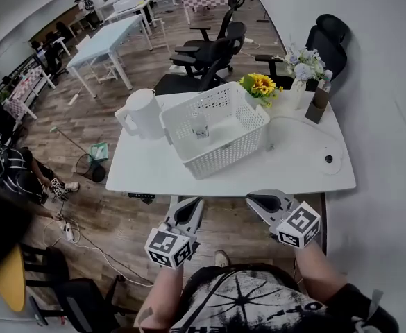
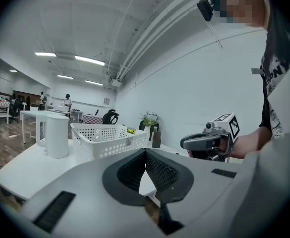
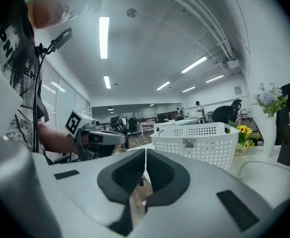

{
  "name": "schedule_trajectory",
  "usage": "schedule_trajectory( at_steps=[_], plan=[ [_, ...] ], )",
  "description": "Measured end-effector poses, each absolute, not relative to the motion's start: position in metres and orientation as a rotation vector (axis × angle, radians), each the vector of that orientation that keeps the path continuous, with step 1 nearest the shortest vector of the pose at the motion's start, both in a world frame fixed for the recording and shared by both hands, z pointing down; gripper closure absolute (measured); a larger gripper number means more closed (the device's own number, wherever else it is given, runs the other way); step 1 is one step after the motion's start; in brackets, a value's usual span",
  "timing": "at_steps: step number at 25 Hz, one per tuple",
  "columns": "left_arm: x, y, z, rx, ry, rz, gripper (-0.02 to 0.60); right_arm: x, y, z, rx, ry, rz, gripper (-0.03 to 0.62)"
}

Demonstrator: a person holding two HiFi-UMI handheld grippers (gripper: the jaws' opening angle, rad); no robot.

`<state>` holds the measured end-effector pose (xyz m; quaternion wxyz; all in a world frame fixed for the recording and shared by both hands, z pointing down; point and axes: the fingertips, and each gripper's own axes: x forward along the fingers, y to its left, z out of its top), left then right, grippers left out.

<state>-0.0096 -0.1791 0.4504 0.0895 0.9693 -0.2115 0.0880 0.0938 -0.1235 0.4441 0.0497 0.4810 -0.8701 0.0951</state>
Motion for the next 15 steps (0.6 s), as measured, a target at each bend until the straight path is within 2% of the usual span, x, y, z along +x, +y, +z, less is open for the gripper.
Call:
schedule_trajectory(
  at_steps=[15],
  plan=[
    [-0.043, -0.263, 0.464, 2.892, -0.524, 0.234, 0.572, 0.059, -0.206, 0.441, 1.559, -2.581, 0.261, 0.571]
  ],
)
